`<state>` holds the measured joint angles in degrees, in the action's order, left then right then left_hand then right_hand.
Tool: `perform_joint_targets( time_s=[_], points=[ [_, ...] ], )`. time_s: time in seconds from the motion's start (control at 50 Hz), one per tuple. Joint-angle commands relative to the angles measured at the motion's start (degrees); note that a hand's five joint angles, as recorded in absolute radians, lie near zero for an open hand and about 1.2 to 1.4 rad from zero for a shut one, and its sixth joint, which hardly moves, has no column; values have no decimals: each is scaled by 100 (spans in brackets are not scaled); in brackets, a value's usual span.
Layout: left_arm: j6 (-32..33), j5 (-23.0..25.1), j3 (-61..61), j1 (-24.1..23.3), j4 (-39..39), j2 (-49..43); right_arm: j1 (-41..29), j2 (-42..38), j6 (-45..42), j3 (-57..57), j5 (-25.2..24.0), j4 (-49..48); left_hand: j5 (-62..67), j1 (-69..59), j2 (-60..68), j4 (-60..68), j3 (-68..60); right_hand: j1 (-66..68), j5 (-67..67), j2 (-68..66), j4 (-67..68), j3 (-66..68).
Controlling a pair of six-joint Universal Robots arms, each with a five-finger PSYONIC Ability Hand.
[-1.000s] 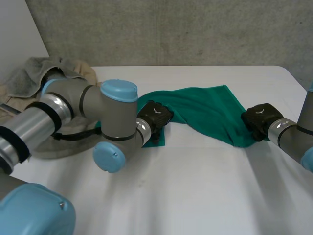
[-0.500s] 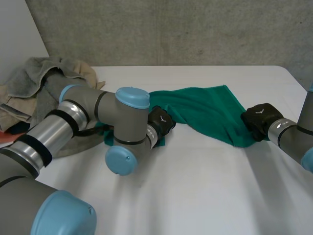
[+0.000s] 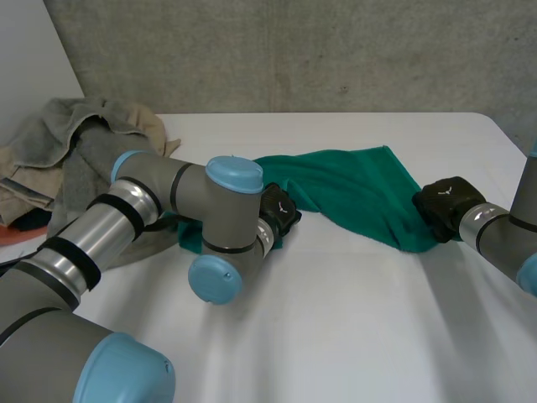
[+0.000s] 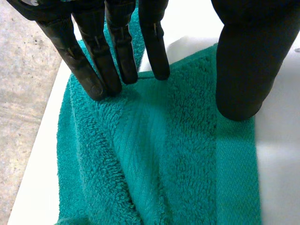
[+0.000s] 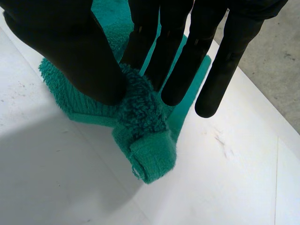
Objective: Fold the laundry.
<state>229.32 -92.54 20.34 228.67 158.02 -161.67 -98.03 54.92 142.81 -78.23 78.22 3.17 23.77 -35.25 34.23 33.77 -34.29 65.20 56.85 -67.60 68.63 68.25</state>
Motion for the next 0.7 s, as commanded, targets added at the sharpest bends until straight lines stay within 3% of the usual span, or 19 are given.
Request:
perform_joint_targets(
  time_s=[0.02, 0.1, 0.22, 0.32, 0.44, 0.56, 0.58, 0.7],
  points=[
    [42, 8, -13, -7, 1, -5, -14, 1, 1, 1, 0, 17, 1672, -1524, 1626, 1672, -1620, 1480, 1315, -1240, 1137, 1175],
    [60, -9, -22, -15, 18, -13, -23, 1, -7, 1, 0, 26, 4615, -4467, 4569, 4614, -4563, 1480, 1315, -1240, 1137, 1175],
    [69, -264, -13, 2, 45, 118, -23, 10, 1, 1, 0, 34, 4623, -4475, 4577, 4623, -4571, 1480, 1315, -1240, 1137, 1175],
    [-203, -642, 469, 292, -17, 837, -5, 167, 10, 1, -8, 131, 4623, -4475, 4577, 4623, -4571, 1480, 1315, -1240, 1137, 1175],
    [-941, -142, 2094, 871, -61, 2349, 223, 519, -104, 158, -263, 692, 4623, -4475, 4577, 4623, -4571, 1480, 1315, -1240, 1137, 1175],
    [-1232, 438, 4036, 1496, -210, 3826, 715, 765, -1297, 370, -492, 2642, 4623, -4475, 4577, 4623, -4571, 1480, 1315, -1240, 1137, 1175],
    [-1223, 613, 4491, 1618, -332, 4167, 820, 844, -1795, 370, -483, 3297, 4623, -4475, 4577, 4623, -4571, 1480, 1315, -1240, 1137, 1175],
    [-829, 1351, 5996, 2093, -895, 5135, 1163, 1187, -3230, 107, -431, 5181, 4623, -4475, 4577, 4623, -4571, 1480, 1315, -1240, 1137, 1175]
  ],
)
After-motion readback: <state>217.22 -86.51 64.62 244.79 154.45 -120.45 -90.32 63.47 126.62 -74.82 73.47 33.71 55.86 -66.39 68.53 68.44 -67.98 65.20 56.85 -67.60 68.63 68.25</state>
